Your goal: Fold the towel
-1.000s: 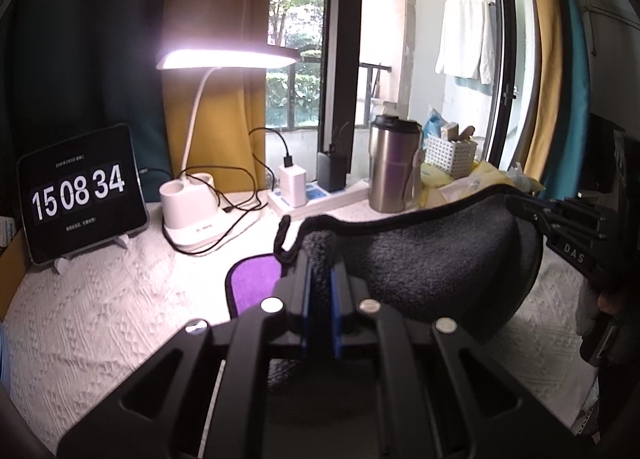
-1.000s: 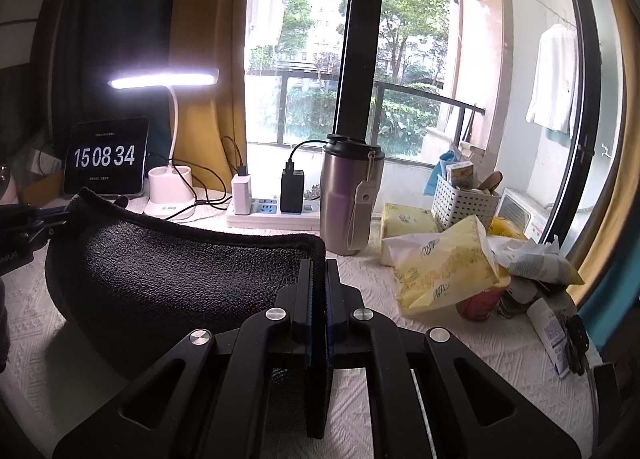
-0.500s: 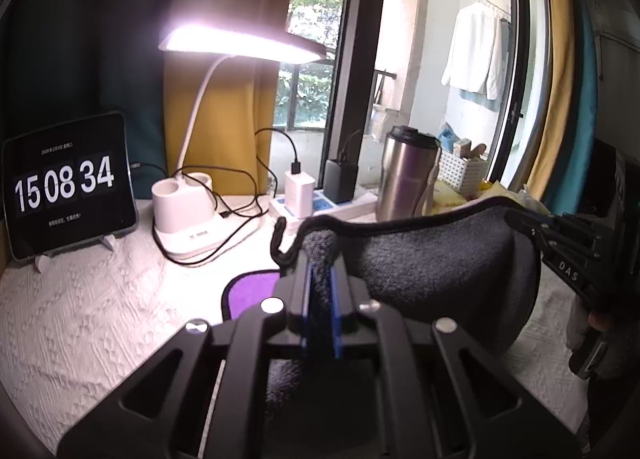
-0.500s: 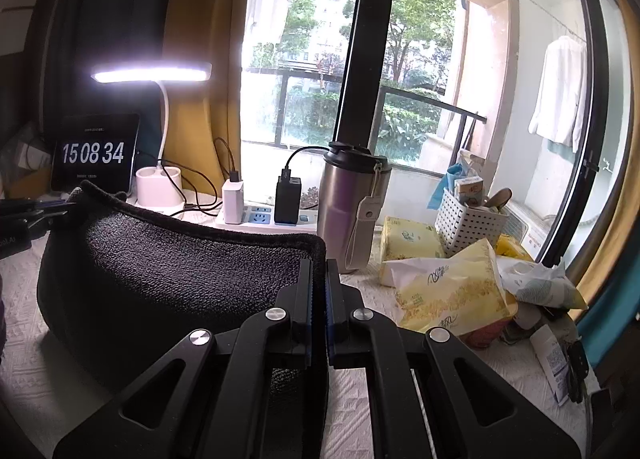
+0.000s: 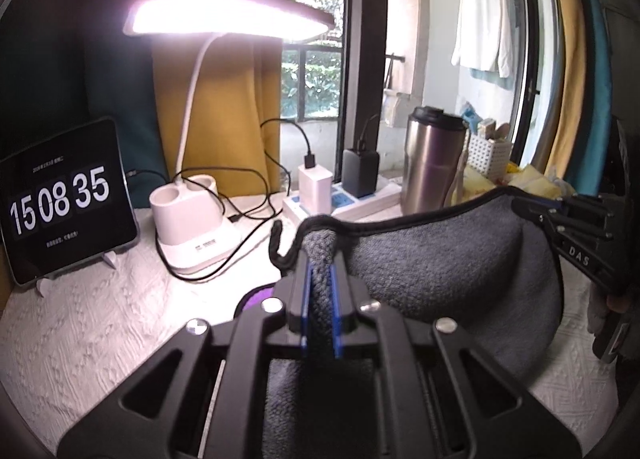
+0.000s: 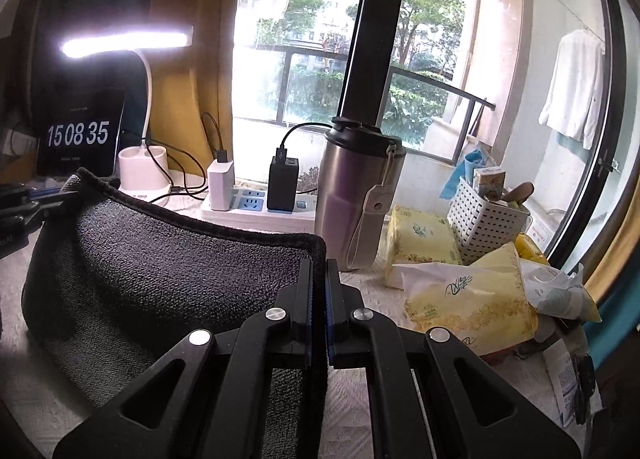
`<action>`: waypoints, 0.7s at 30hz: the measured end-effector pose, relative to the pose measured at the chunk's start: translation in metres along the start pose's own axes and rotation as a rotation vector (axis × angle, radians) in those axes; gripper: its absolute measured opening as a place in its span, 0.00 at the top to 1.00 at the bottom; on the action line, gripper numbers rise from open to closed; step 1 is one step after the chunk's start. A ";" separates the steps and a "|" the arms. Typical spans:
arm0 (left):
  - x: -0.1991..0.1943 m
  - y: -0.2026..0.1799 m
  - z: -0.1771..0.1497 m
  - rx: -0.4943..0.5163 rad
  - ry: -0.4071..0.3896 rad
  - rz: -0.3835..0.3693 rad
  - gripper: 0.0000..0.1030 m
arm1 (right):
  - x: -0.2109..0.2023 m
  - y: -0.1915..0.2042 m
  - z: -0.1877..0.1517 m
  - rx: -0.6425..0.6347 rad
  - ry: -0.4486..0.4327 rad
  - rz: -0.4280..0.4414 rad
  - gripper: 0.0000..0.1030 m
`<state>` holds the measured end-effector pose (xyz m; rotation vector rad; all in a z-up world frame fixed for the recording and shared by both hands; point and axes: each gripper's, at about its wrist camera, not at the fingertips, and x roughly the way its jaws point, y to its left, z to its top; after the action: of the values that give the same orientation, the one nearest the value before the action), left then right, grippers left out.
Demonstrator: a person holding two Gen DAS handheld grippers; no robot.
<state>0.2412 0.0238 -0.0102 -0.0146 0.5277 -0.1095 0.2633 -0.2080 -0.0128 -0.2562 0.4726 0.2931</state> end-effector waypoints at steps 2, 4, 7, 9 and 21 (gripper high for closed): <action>0.006 -0.001 0.000 0.010 0.012 0.017 0.92 | 0.008 0.000 0.000 -0.003 0.017 0.003 0.95; 0.014 0.000 -0.001 0.012 0.028 0.027 0.92 | 0.017 0.001 0.000 -0.006 0.033 0.004 0.95; 0.027 0.000 -0.004 0.010 0.054 0.043 0.91 | 0.031 0.001 -0.001 -0.007 0.058 0.007 0.95; 0.037 0.001 -0.007 0.003 0.075 0.051 0.91 | 0.042 0.002 -0.003 -0.008 0.079 0.009 0.95; 0.077 0.004 -0.014 -0.011 0.178 0.072 0.88 | 0.087 0.002 -0.013 0.005 0.194 0.018 0.95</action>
<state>0.3005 0.0199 -0.0605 0.0038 0.7063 -0.0371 0.3311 -0.1919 -0.0661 -0.2768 0.6669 0.2856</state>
